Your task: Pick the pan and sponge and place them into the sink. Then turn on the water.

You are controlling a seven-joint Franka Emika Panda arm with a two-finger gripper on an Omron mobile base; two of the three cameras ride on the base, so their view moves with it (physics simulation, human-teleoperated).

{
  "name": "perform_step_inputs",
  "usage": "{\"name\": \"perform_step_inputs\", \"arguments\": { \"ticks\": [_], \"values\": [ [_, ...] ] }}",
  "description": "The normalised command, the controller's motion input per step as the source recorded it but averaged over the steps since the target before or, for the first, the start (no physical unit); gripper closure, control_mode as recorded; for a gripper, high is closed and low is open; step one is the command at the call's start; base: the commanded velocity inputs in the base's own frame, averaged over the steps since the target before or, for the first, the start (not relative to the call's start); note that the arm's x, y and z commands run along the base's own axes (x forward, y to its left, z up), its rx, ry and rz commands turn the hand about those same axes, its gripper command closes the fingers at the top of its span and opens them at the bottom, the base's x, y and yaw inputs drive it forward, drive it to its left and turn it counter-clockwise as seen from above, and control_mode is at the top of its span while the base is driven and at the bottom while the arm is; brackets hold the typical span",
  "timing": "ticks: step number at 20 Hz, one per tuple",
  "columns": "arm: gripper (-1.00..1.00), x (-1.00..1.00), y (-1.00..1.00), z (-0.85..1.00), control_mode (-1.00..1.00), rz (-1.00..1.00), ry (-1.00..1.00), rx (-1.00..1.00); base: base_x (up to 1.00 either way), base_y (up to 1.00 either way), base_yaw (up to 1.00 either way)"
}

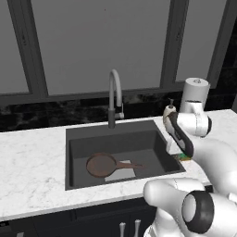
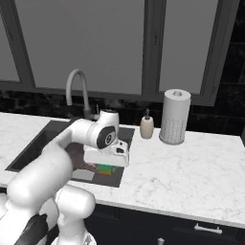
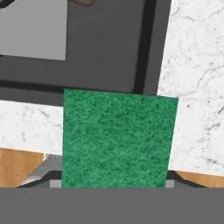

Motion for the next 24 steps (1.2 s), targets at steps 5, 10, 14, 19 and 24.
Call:
{"name": "perform_step_inputs", "arguments": {
  "ticks": [5, 10, 14, 19, 24],
  "values": [
    [1.0, -0.72, 0.99, 0.22, -1.0, 0.0, 0.0, 0.0, 0.0, 0.0, 0.0],
    [1.0, -0.38, 1.0, 0.12, -1.0, 0.0, 0.0, 0.0, 0.0, 0.0, 0.0],
    [1.0, -0.28, 1.0, 0.06, -1.0, 0.0, 0.0, 0.0, 0.0, 0.0, 0.0],
    [1.0, -0.04, 1.0, 0.0, -1.0, 0.0, 0.0, -0.02, 0.0, 0.0, 0.0],
    [1.0, 0.51, 0.95, 0.0, -1.0, 0.0, -0.01, -0.02, 0.0, 0.0, 0.0]
  ]
}}
